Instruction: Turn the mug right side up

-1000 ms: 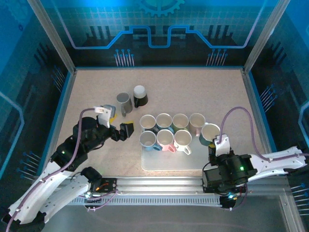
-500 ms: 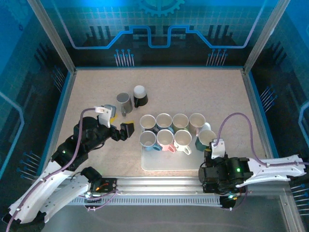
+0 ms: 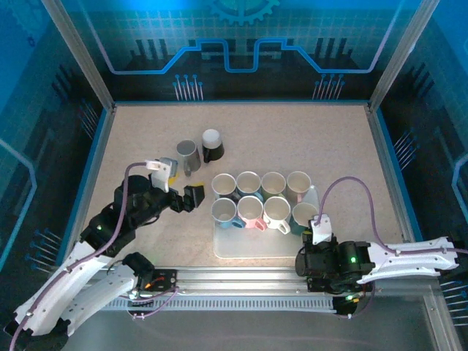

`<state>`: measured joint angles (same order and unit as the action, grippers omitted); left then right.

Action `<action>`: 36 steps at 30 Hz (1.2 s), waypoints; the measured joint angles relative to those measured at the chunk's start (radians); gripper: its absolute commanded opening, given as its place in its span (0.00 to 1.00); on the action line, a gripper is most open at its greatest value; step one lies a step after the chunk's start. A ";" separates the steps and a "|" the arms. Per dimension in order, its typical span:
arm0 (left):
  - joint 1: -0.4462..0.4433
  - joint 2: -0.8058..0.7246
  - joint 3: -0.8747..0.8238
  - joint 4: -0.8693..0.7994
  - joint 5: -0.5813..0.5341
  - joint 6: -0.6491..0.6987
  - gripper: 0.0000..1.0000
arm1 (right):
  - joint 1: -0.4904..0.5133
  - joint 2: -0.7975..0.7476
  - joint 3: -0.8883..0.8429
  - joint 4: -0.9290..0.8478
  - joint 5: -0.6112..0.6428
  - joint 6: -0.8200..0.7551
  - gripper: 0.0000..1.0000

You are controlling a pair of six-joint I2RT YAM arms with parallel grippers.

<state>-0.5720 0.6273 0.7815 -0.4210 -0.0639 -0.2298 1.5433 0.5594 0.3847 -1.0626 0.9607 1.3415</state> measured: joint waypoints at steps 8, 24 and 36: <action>0.000 0.026 0.000 0.005 0.000 0.000 0.99 | -0.058 -0.018 -0.014 0.054 -0.009 -0.045 0.01; 0.000 0.034 0.000 0.007 0.000 0.019 0.99 | -0.159 0.014 -0.039 0.198 -0.020 -0.157 0.24; 0.000 0.047 0.000 0.007 0.000 0.022 0.99 | -0.159 0.014 -0.026 0.191 -0.054 -0.175 0.37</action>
<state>-0.5720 0.6743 0.7815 -0.4137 -0.0635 -0.2081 1.3842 0.5735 0.3584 -0.8715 0.9070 1.1660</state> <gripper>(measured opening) 0.989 0.357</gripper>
